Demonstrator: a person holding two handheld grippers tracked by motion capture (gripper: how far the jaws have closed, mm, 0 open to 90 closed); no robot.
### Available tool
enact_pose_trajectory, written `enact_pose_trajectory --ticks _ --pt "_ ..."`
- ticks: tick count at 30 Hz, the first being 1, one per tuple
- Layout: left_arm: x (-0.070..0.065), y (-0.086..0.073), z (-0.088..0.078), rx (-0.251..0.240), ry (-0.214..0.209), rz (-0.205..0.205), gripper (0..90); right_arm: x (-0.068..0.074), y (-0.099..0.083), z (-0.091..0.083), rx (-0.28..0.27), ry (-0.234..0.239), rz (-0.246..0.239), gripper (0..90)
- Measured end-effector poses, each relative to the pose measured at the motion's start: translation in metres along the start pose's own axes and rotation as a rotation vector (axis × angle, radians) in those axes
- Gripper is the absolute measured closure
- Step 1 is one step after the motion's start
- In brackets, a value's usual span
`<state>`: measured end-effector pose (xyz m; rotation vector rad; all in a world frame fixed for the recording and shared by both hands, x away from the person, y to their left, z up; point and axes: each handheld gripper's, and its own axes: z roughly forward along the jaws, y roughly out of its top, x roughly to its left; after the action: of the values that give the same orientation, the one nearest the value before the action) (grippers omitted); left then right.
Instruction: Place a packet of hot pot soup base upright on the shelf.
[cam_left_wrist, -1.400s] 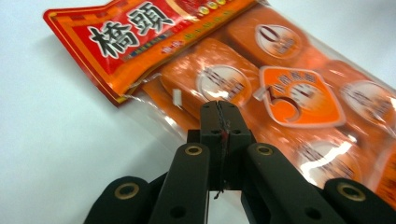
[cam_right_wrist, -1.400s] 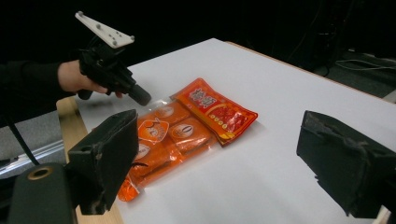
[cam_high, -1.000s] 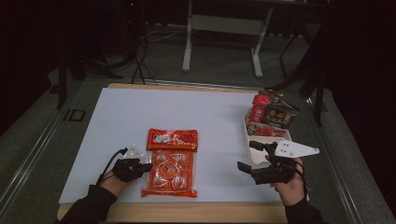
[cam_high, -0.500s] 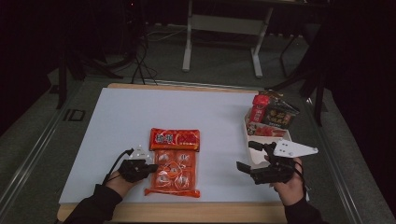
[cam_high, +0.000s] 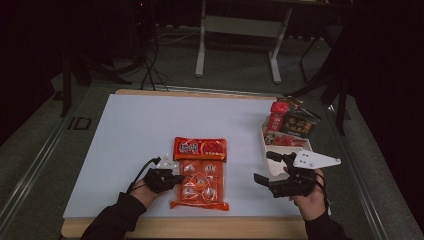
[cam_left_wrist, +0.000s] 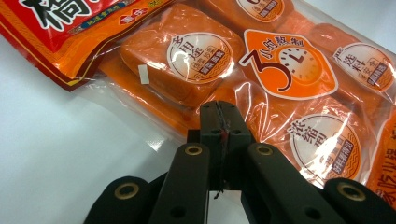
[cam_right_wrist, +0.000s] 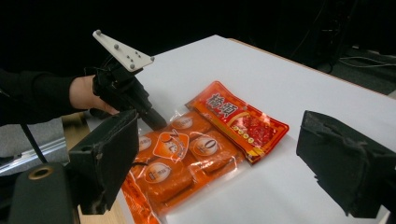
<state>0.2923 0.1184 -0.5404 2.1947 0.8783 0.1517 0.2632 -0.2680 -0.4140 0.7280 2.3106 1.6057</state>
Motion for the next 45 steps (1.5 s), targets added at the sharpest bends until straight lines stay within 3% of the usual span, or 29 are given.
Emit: enact_pose_trajectory --ticks 5,16,19,21,23,28,32,33,36,45 --pt "-0.006 0.009 0.010 0.004 -0.020 0.029 89.9 0.000 -0.001 0.000 -0.002 0.001 0.001 12.8" --pt "-0.013 0.024 0.027 -0.001 -0.054 0.042 89.9 -0.002 -0.003 -0.001 -0.002 -0.001 0.010 12.9" --pt "-0.014 0.027 0.027 -0.004 -0.045 0.074 89.8 -0.002 -0.004 0.000 0.004 -0.001 0.011 12.8" --pt "-0.012 0.027 0.025 -0.036 -0.057 0.054 89.5 -0.003 -0.004 0.001 0.003 -0.001 0.013 12.9" --pt "-0.011 0.027 0.022 -0.088 -0.039 0.059 85.4 -0.004 -0.005 0.000 0.002 -0.002 0.016 12.9" --pt "-0.001 0.035 0.007 -0.171 -0.068 -0.056 78.3 -0.004 -0.004 -0.002 -0.006 -0.004 0.014 12.9" --pt "0.007 0.042 0.001 -0.165 -0.051 -0.091 71.1 -0.005 -0.005 -0.003 -0.008 -0.006 0.018 12.8" --pt "0.009 0.043 0.000 -0.167 -0.046 -0.096 62.7 -0.005 -0.005 -0.003 -0.006 -0.010 0.013 12.9" --pt "0.015 0.044 -0.002 -0.161 -0.046 -0.108 50.7 -0.005 -0.006 -0.004 -0.013 -0.017 -0.009 13.4" --pt "0.039 0.051 0.005 -0.145 0.011 -0.147 45.6 -0.006 -0.006 -0.004 -0.041 -0.007 -0.039 13.9"
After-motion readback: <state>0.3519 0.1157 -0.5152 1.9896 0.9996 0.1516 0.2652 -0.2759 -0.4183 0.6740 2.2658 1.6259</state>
